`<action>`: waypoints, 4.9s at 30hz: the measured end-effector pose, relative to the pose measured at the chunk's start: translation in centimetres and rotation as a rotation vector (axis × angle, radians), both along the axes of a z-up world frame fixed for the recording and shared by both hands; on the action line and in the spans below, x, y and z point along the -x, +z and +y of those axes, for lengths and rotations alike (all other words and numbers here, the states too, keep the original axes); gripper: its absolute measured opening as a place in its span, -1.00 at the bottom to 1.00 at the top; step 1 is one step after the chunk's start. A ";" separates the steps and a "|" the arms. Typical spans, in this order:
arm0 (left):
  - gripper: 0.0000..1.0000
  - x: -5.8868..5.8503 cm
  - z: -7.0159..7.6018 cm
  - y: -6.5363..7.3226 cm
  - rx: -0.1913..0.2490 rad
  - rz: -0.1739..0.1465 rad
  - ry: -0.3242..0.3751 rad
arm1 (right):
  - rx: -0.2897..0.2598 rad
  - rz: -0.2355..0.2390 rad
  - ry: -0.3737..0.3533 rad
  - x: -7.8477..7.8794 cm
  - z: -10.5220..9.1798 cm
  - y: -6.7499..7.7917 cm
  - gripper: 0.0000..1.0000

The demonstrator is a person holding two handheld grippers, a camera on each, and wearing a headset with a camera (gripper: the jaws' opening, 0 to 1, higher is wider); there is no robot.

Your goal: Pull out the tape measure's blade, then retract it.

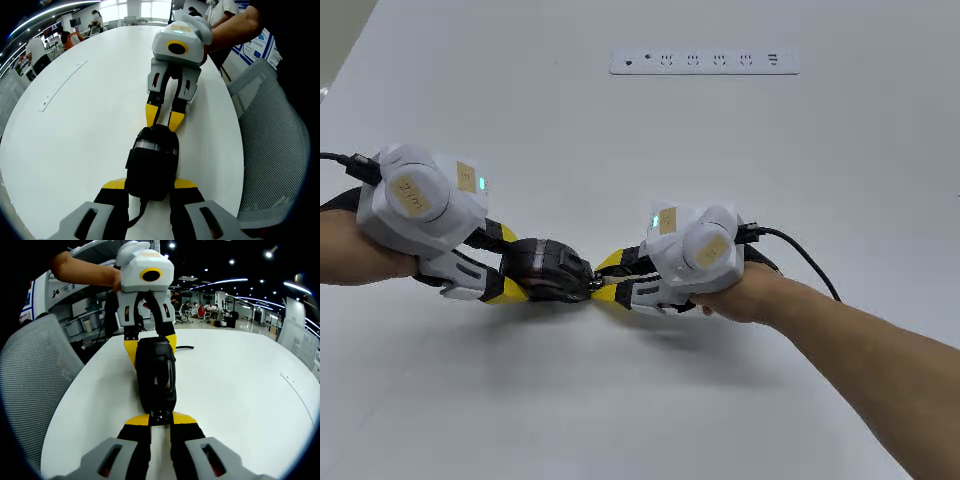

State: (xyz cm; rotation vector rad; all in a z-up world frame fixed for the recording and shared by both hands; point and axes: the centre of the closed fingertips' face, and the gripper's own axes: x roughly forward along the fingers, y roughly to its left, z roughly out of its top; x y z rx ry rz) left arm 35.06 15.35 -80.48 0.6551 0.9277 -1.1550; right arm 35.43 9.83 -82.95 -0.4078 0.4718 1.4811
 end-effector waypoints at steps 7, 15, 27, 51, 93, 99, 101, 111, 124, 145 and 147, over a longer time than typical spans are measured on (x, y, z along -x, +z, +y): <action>-0.44 0.0 0.1 0.0 -0.001 0.001 -0.005 | 0.006 0.003 0.008 0.1 0.0 0.1 -0.77; -0.44 0.0 0.2 0.0 0.000 0.003 -0.007 | 0.014 0.000 0.022 0.1 0.0 0.2 -0.77; -0.44 0.0 0.1 -0.1 0.001 0.006 -0.006 | 0.015 -0.006 0.034 0.1 -0.2 0.4 -0.77; -0.44 0.1 0.1 -0.1 0.006 0.008 -0.008 | 0.029 -0.007 0.060 0.0 -2.3 0.3 -0.77; -0.44 0.1 -0.1 0.0 0.004 0.014 -0.008 | 0.058 -0.021 0.094 -0.3 -6.5 0.4 -0.77; -0.44 0.1 -0.1 0.0 0.004 0.015 -0.008 | 0.067 -0.018 0.095 -0.4 -7.5 0.3 -0.77; -0.44 0.0 -0.1 0.0 0.005 0.015 -0.008 | 0.071 -0.019 0.093 -0.5 -7.8 0.2 -0.77; -0.44 0.0 -0.1 0.0 0.005 0.015 -0.007 | 0.079 -0.017 0.091 -0.6 -9.0 0.1 -0.76; -0.44 0.0 -0.2 0.0 0.006 0.018 -0.006 | 0.088 -0.019 0.088 -0.8 -10.4 0.0 -0.76; -0.44 0.1 -0.3 0.0 0.005 0.022 -0.004 | 0.103 -0.021 0.076 -1.0 -12.5 0.0 -0.76; -0.44 0.0 -0.3 0.0 0.004 0.022 -0.004 | 0.106 -0.023 0.076 -1.0 -12.6 0.1 -0.76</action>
